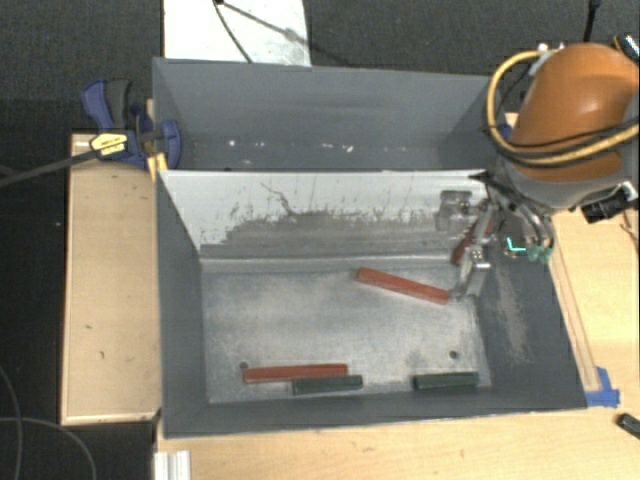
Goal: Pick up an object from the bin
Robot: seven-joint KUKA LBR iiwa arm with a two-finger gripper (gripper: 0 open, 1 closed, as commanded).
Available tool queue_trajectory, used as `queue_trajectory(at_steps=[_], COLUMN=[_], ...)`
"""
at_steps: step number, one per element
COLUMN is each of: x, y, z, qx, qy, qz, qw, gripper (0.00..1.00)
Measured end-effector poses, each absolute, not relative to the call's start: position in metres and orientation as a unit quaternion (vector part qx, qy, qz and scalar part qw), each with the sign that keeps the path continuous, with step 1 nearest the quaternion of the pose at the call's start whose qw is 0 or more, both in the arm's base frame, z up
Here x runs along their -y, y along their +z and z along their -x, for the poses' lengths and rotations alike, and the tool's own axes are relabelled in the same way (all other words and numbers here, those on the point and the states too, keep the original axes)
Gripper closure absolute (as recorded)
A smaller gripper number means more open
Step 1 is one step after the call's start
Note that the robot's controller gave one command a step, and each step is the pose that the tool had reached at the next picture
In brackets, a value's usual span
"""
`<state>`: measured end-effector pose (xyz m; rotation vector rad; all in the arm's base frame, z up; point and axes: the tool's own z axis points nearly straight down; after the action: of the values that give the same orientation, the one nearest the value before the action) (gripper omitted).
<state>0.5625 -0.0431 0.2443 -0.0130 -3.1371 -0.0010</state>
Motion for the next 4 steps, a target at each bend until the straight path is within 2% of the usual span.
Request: queue_trajectory(at_steps=[1,2,3,4], x=[0.018,0.05,0.048,0.037], y=[0.134,0.067,0.071,0.071], z=[-0.561,-0.581,-0.581,-0.552], qx=[0.998,0.997,0.997,1.0], qy=[-0.001,0.0,0.0,0.0], qz=[0.058,0.075,0.073,0.03], qw=[0.003,0.001,-0.001,-0.001], gripper=[0.0,0.0,1.0,1.0])
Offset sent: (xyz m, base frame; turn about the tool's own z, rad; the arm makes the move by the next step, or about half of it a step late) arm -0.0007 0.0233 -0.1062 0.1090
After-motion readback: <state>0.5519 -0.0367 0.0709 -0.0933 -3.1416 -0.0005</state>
